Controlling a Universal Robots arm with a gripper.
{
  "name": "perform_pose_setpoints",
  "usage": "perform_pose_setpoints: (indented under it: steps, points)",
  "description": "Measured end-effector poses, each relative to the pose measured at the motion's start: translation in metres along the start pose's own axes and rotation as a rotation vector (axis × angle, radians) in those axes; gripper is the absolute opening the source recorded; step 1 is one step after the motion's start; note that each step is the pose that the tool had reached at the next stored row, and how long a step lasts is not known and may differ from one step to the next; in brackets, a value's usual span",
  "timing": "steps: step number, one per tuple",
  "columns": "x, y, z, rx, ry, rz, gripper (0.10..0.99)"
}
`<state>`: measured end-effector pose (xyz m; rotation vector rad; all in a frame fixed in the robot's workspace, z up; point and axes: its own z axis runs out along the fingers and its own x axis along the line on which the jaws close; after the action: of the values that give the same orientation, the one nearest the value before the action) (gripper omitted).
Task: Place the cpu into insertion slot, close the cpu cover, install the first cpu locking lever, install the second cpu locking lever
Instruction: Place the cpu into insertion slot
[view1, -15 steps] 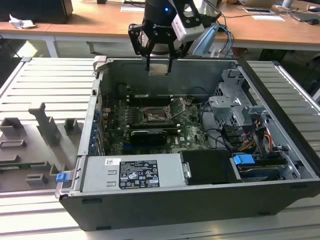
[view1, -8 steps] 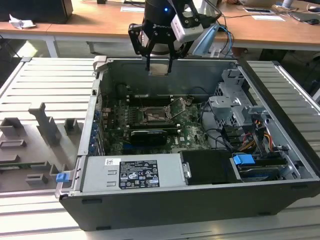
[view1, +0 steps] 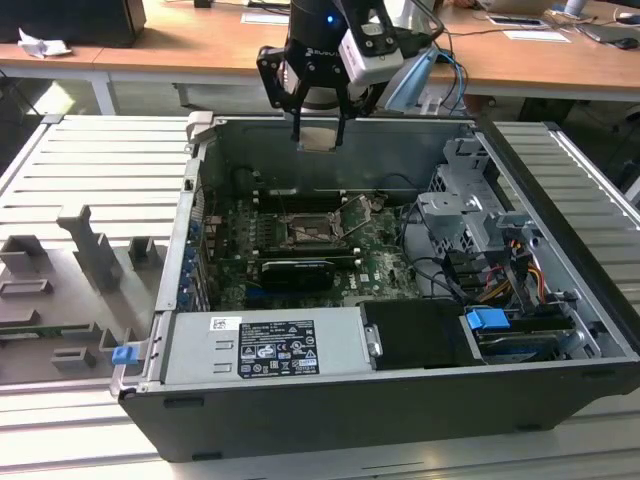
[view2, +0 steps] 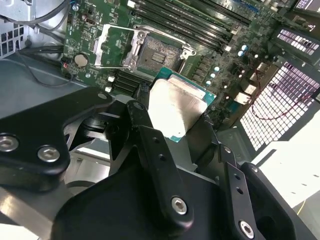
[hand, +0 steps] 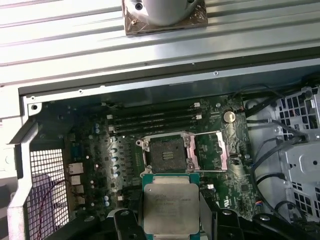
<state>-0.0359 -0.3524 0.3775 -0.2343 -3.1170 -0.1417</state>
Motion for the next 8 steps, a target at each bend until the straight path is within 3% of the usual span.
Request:
perform_pose_setpoints:
  steps: [8]
  points:
    - [0.0,0.0,0.0002,-0.001,-0.0059,0.066,0.537]
